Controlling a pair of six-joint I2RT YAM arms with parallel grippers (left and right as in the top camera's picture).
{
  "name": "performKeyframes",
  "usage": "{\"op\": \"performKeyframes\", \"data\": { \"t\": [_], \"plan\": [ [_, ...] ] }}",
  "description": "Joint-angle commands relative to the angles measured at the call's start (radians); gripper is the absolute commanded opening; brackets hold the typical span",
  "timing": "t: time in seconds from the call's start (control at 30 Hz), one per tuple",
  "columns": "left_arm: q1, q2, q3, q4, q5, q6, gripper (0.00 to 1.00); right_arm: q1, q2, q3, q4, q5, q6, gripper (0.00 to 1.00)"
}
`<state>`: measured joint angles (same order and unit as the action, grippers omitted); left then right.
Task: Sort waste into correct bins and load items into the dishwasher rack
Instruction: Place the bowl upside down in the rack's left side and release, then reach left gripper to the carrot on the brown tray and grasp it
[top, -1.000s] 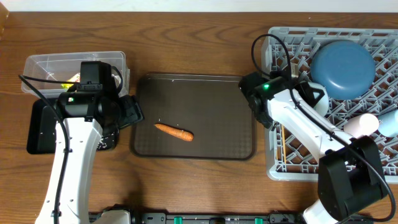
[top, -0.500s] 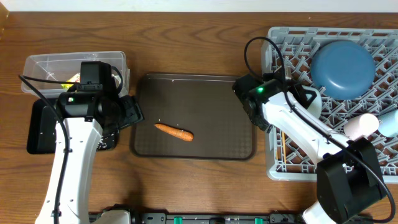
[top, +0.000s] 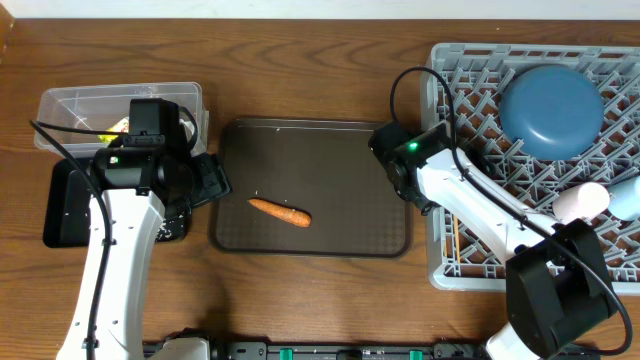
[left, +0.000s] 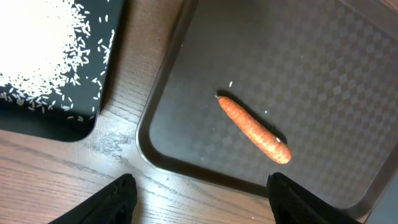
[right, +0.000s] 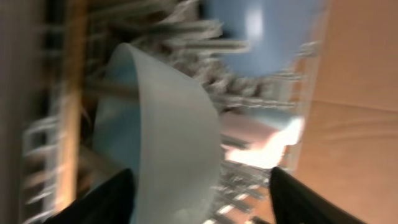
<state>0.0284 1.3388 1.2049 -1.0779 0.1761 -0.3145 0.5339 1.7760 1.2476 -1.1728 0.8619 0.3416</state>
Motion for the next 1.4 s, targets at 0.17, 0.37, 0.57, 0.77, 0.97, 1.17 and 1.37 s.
{"op": "performKeyframes", "data": {
  "t": [0.17,0.37,0.57,0.77,0.97,1.17,1.37],
  "plan": [
    [0.004,0.000,0.007,-0.006,-0.009,0.006,0.70,0.006,-0.004,-0.005,-0.007,-0.151,0.073,0.78],
    [0.004,0.000,0.007,-0.007,-0.009,0.006,0.70,0.006,-0.077,-0.004,-0.009,-0.156,0.073,0.85],
    [0.004,0.000,0.007,-0.007,-0.009,0.006,0.70,0.005,-0.233,-0.004,0.042,-0.270,-0.027,0.93],
    [0.004,0.000,0.007,-0.014,-0.009,0.006,0.70,-0.022,-0.393,-0.004,0.114,-0.423,-0.063,0.97],
    [0.004,0.000,0.004,-0.021,-0.005,0.006,0.70,-0.015,-0.424,-0.005,0.244,-0.832,-0.144,0.92],
    [0.003,0.000,-0.022,-0.028,0.008,-0.043,0.70,0.038,-0.333,-0.004,0.344,-0.911,-0.180,0.92],
    [-0.031,0.001,-0.066,-0.010,0.078,-0.152,0.70,0.016,-0.278,-0.004,0.323,-0.793,-0.072,0.91]
  ]
}}
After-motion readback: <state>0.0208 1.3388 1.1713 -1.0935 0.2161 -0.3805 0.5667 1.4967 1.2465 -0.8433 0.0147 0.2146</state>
